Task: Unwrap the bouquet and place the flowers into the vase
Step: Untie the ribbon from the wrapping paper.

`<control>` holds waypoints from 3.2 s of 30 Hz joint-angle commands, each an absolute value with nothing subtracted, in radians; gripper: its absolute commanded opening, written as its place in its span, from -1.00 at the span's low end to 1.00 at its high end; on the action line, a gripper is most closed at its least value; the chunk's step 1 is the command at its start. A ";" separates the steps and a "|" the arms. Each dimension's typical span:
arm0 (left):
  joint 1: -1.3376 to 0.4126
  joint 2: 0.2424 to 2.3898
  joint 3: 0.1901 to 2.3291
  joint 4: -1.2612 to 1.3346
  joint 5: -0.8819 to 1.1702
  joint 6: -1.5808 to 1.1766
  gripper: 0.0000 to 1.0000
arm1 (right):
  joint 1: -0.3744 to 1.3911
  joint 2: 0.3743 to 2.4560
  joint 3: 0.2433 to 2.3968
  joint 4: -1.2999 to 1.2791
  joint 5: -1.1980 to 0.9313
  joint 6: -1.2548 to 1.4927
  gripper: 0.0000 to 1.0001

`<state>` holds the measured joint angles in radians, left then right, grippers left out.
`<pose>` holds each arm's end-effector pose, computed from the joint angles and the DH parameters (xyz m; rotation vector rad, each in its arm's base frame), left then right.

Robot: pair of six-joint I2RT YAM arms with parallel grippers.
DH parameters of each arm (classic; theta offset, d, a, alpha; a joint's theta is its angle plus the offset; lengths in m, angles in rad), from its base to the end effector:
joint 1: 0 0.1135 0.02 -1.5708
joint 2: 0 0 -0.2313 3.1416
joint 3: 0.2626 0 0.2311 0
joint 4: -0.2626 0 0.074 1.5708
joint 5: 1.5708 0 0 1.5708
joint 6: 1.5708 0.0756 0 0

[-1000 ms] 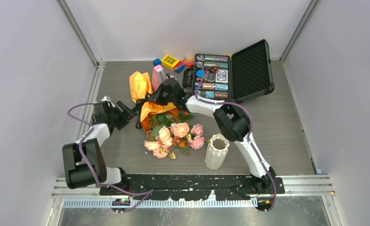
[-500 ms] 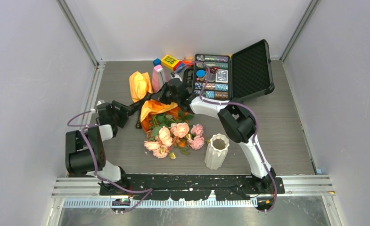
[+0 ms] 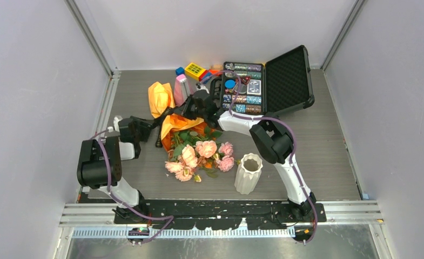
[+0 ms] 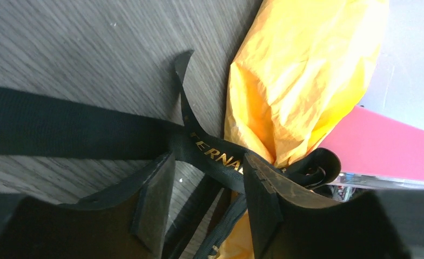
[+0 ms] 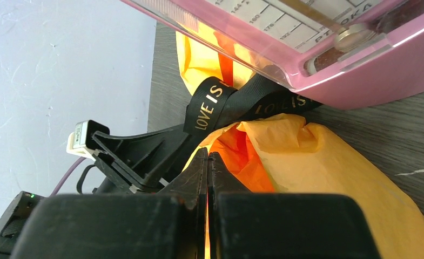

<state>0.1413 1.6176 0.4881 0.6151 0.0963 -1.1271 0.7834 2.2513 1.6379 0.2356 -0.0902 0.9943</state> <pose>0.3083 0.0365 0.0949 -1.2302 1.7748 -0.6876 0.3646 0.3727 0.1588 0.1621 2.1621 1.2041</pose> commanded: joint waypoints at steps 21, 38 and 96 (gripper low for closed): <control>0.135 1.530 0.424 0.893 0.187 -1.034 -1.00 | 0.787 2.156 1.653 0.226 -0.197 0.771 -0.73; 0.134 1.229 0.421 0.658 0.265 -0.928 -1.00 | 0.789 2.186 1.603 0.479 -0.264 1.052 0.01; 0.045 1.213 0.358 0.453 0.017 -1.033 0.36 | 0.772 2.253 1.621 0.458 -0.170 1.200 -1.00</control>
<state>0.0471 1.1923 0.3626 0.4084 0.1196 -0.9615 0.7750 2.3249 1.6226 0.3954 -0.1947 1.2110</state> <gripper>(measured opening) 0.674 0.022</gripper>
